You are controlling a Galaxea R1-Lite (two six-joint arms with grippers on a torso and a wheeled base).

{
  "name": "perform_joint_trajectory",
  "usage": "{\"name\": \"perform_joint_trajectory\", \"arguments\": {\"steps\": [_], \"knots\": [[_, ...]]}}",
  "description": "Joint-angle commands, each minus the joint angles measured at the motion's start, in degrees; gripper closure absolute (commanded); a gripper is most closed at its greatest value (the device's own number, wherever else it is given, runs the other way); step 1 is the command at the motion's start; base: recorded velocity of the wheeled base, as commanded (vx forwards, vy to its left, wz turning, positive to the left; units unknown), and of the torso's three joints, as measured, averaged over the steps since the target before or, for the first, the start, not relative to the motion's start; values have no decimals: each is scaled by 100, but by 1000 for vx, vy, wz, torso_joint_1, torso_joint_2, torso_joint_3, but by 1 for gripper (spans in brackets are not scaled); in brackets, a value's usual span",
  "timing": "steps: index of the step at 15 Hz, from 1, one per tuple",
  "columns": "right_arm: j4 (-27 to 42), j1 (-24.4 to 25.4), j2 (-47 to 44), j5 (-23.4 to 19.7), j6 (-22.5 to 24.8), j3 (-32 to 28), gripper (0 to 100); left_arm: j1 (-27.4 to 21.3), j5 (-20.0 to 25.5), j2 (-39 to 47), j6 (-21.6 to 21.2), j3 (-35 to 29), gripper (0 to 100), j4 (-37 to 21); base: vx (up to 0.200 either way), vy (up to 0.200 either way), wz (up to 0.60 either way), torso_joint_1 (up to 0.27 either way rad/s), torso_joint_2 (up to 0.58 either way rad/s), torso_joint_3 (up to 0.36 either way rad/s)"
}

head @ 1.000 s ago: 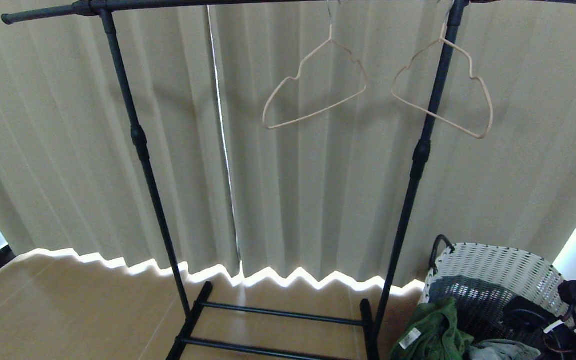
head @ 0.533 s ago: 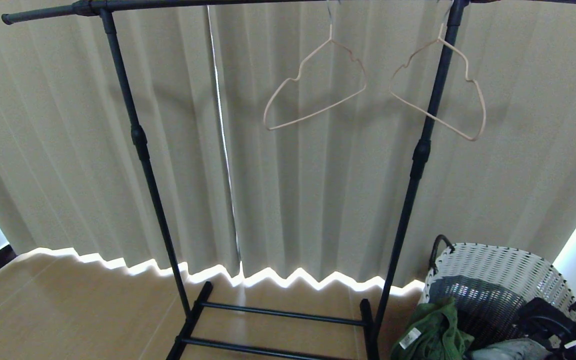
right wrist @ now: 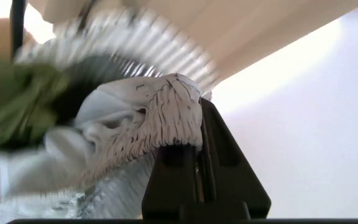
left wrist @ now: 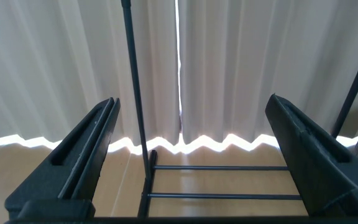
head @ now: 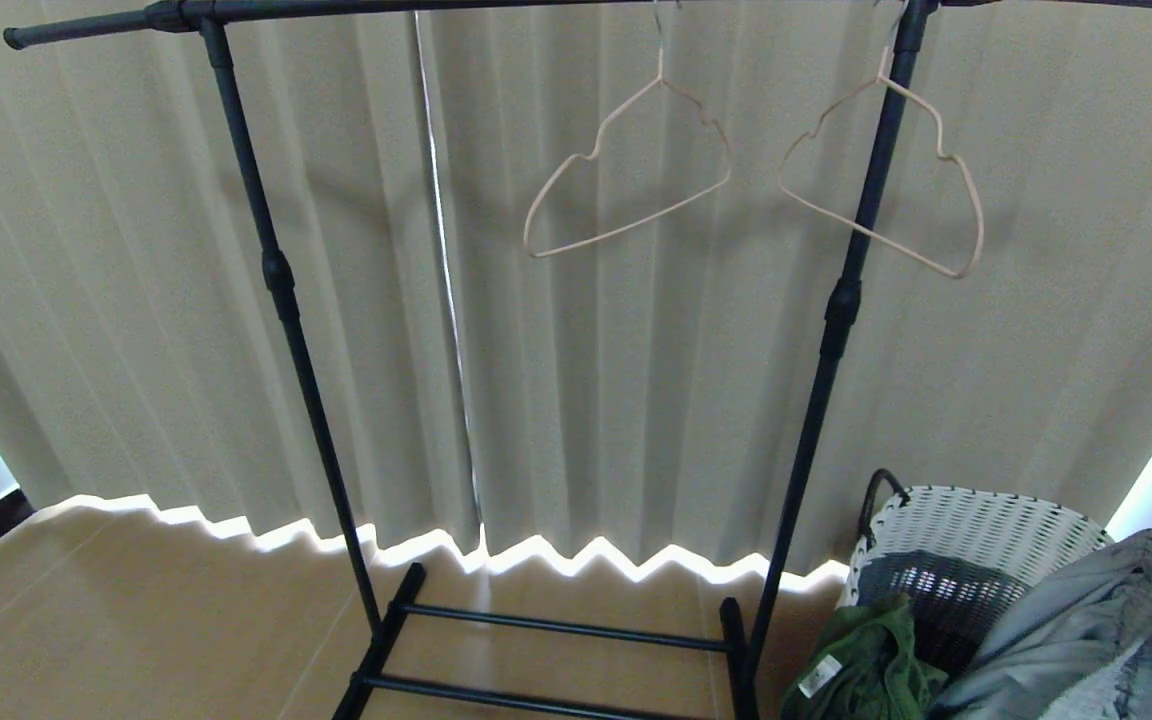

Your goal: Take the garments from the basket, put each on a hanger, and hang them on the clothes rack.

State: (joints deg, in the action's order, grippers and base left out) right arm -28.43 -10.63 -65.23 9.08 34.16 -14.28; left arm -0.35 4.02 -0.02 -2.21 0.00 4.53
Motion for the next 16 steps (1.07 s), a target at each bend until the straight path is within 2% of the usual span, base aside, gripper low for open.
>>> {"name": "perform_joint_trajectory", "arguments": {"steps": [1, 4, 16], "knots": [[1208, 0, 1408, -12, -23, -1007, 100, 0, 2, 2, 1, 0, 0, 4, 0, 0, 0, 0, 0, 0], [1481, 0, 1786, 23, -6, -1121, 100, 0, 2, 2, 1, 0, 0, 4, 0, 0, 0, 0, 0, 0], [1507, 0, 2014, 50, -6, -902, 100, 0, -7, 2, 10, 0, 0, 4, -200, 0, 0, 4, 4, 2]]}}
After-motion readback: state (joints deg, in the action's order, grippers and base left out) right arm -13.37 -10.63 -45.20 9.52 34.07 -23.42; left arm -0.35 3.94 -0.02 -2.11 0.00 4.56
